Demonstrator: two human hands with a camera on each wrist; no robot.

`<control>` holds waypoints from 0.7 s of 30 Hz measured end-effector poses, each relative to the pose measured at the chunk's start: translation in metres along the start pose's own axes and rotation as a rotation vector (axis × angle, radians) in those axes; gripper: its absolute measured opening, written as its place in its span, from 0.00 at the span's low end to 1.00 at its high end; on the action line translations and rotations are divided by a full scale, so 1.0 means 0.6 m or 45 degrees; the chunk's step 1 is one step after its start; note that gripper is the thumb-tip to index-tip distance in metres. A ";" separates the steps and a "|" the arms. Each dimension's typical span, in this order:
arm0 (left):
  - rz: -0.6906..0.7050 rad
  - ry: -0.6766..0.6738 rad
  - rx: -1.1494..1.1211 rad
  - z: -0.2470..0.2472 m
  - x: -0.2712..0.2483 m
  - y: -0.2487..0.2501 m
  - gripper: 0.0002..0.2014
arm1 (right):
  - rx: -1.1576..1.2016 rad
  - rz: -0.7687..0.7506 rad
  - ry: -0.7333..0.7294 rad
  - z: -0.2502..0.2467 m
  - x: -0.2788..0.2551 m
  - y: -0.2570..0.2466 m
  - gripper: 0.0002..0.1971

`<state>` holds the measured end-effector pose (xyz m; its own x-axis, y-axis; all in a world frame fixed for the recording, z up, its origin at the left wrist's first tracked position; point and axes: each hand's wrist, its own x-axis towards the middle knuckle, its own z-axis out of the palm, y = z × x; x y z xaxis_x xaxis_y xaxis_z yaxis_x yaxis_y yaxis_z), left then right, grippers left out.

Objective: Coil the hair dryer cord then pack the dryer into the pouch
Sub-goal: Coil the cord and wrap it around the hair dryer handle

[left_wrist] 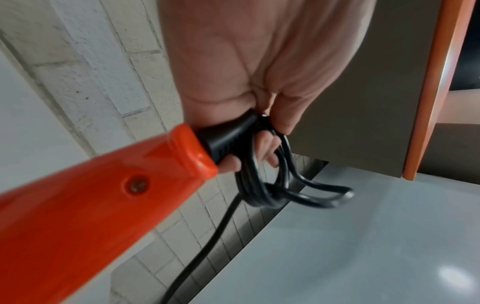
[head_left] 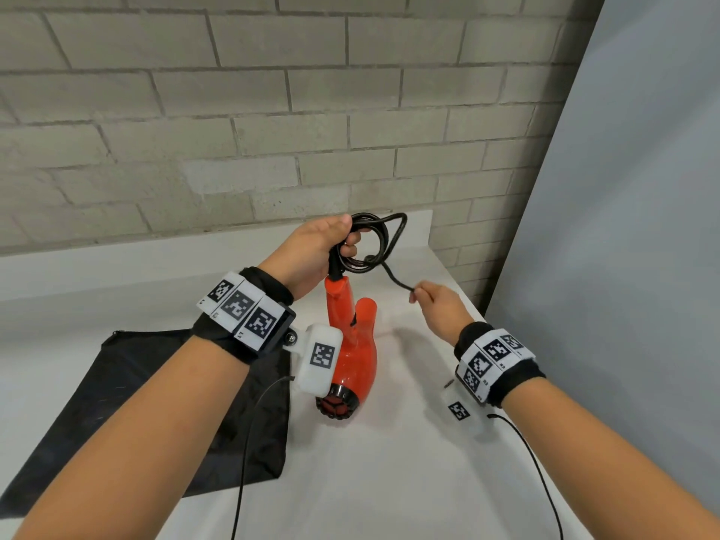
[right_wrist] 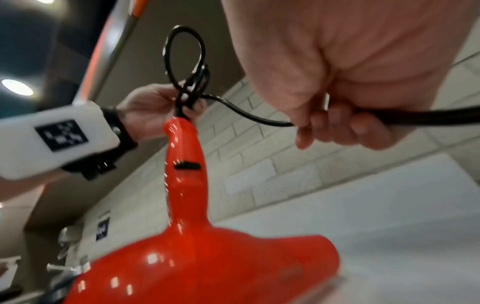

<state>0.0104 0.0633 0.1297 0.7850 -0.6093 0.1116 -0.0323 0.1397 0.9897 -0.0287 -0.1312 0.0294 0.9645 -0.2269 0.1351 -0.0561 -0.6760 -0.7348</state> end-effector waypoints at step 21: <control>0.043 -0.012 -0.043 0.005 -0.001 -0.005 0.10 | 0.179 0.168 -0.219 0.022 0.002 -0.032 0.12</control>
<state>0.0084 0.0609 0.1270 0.7781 -0.6110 0.1458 -0.0376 0.1864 0.9818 -0.0227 -0.1090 0.0349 0.9816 -0.1758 -0.0745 -0.1596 -0.5414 -0.8255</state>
